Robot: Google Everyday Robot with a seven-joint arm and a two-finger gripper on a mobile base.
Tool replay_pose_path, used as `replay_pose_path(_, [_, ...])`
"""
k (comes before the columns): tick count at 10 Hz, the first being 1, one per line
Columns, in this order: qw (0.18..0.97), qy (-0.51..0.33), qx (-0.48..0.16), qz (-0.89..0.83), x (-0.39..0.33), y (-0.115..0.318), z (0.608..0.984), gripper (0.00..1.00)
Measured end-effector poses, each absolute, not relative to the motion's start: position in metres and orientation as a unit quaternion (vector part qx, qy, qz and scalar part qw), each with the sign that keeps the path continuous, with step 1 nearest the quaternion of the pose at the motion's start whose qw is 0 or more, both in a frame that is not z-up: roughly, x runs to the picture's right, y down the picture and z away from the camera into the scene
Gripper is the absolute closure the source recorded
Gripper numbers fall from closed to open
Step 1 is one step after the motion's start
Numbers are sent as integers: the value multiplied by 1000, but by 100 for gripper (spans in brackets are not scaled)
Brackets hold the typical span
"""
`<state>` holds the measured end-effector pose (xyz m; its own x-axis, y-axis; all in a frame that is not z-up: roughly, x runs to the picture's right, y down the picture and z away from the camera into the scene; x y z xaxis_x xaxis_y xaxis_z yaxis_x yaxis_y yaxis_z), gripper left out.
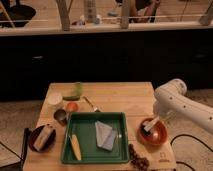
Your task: Wipe red bowl with brush
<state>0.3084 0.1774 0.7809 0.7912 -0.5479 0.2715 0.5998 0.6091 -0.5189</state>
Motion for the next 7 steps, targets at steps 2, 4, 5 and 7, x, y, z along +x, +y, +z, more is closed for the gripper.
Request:
replay_pose_path(2, [893, -45, -309, -325, 319, 191, 775, 100])
replay_pose_path(4, [891, -45, -314, -324, 346, 202, 769, 100])
replay_pose_path(5, [890, -43, -316, -324, 360, 204, 769, 100])
replay_pose_path(7, [890, -32, -317, -326, 381, 204, 770, 100])
